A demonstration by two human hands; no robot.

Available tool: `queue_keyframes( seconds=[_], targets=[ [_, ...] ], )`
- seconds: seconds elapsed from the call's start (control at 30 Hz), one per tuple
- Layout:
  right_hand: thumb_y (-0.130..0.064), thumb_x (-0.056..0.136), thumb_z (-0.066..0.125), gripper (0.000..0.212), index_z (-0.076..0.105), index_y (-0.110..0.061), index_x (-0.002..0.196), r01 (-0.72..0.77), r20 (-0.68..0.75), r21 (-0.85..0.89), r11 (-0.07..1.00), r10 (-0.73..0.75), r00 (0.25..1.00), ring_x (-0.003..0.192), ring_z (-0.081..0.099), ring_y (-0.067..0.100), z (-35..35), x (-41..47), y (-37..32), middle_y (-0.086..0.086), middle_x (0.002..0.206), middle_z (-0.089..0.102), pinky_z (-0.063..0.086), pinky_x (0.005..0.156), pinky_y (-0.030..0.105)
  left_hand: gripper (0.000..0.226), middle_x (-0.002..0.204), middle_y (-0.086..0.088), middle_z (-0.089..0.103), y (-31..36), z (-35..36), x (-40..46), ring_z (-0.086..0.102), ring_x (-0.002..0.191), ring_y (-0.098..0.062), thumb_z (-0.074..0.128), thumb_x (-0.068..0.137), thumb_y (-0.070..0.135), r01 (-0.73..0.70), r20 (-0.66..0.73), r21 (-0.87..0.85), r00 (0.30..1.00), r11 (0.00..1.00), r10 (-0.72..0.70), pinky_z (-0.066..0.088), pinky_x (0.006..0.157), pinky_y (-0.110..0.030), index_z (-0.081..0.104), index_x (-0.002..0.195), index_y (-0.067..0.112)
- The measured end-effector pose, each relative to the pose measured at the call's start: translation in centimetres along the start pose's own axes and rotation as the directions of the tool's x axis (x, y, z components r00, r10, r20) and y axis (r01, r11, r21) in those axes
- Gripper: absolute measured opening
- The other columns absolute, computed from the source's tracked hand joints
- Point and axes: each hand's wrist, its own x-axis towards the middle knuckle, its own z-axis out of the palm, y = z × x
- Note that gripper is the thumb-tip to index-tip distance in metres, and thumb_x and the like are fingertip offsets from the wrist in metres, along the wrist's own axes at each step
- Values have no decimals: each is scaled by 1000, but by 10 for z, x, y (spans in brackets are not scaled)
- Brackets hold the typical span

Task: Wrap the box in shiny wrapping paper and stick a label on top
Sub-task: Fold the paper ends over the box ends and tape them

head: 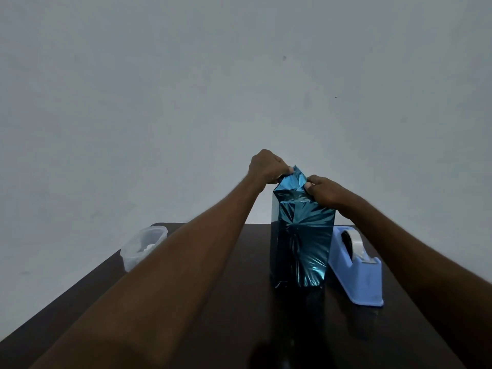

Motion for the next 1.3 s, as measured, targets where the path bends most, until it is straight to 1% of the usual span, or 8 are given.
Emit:
queue_keyframes(
  seconds=[0.2, 0.4, 0.67, 0.8, 0.93, 1.0, 1.13, 1.3],
  targets=[
    [-22, 105, 36, 30, 54, -6, 122, 7, -8, 27, 1000, -7, 1000, 102, 53, 26, 2, 5, 4, 15, 118, 58, 37, 81, 31, 49, 94, -14, 74, 4, 3, 6, 70, 85, -23, 80, 75, 43, 11, 184, 76, 983, 997, -25, 60, 81, -38, 74, 97, 0],
    [-22, 106, 34, 29, 53, -5, 119, 2, 15, 11, 1000, -2, 1000, 102, 54, 28, 2, 8, 6, 16, 115, 57, 37, 81, 32, 19, 80, -8, 75, 2, 9, 10, 65, 70, -18, 86, 69, 23, -50, 38, 102, 998, 994, 46, 60, 79, -41, 79, 79, 9],
    [-23, 104, 35, 30, 54, -7, 121, -17, -180, -5, 1000, 16, 984, 102, 50, 27, 10, 13, 10, 15, 123, 58, 35, 80, 31, 54, 95, -12, 71, -11, -7, -5, 67, 72, -19, 64, 88, 51, 166, 242, 9, 956, 986, -163, 57, 59, -25, 68, 104, 0],
    [-13, 98, 40, 23, 60, -4, 105, -81, -447, 62, 995, 101, 889, 91, 50, 26, 23, 9, 11, 14, 112, 63, 35, 76, 31, 47, 92, -13, 71, -29, -10, -19, 64, 70, -15, 82, 76, 34, 146, 224, -16, 965, 989, -139, 54, 52, -17, 71, 101, -5],
    [-11, 93, 44, 20, 64, -8, 93, -78, -747, -138, 987, -52, 663, 88, 55, 29, 25, -12, 3, 11, 93, 63, 38, 65, 32, 32, 77, -11, 65, -35, -6, -25, 62, 64, -19, 86, 71, 22, 189, 116, -101, 977, 977, -177, 58, 59, -26, 68, 82, -1],
    [-14, 92, 46, 19, 65, -14, 91, 37, -729, -233, 972, -200, 654, 83, 55, 24, 23, -25, -4, 5, 89, 63, 37, 63, 31, 29, 83, -14, 69, -30, -4, -32, 67, 62, -21, 81, 75, 13, 248, 112, -173, 966, 953, -231, 59, 55, -27, 65, 91, -4],
    [-37, 89, 51, 23, 67, -23, 98, 257, -442, -287, 923, -365, 820, 82, 58, 18, 24, -43, -7, -3, 88, 66, 40, 64, 28, 16, 87, -27, 71, -12, -1, -46, 73, 68, -32, 65, 84, -1, 320, 175, -310, 945, 896, -277, 62, 64, -35, 58, 97, -8],
    [-40, 79, 68, 34, 66, -22, 108, 297, -296, -323, 899, -394, 870, 97, 54, 23, 24, -39, 16, 3, 98, 63, 39, 74, 30, 28, 79, -17, 74, -5, -15, -54, 74, 70, -28, 68, 90, 21, 192, 170, -215, 973, 957, -157, 62, 64, -32, 65, 102, -4]
  ],
)
